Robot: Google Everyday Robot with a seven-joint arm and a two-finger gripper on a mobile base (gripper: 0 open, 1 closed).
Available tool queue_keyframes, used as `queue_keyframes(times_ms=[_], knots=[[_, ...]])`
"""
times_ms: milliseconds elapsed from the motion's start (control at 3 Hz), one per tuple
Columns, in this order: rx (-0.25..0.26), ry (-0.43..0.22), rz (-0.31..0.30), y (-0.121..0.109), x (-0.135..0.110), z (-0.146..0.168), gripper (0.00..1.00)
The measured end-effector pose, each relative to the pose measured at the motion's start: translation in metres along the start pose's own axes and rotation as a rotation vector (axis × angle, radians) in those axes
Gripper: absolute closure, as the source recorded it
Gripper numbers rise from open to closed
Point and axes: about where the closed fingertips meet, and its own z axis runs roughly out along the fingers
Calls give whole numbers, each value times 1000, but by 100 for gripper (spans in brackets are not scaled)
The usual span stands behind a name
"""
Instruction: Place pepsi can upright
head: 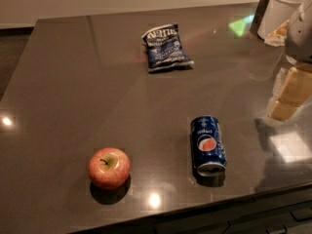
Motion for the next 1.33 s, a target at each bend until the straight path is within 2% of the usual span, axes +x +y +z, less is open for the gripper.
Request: queue_keyframes(times_ms=[333,667,1000,1333], knots=[[0,0,0,0,0,0,0],[-9,-2,-38,-6,-13,4,0],[-2,-4,-151,-8,-36,12,0],[-14,-48,-330,-8,-57,23,0]])
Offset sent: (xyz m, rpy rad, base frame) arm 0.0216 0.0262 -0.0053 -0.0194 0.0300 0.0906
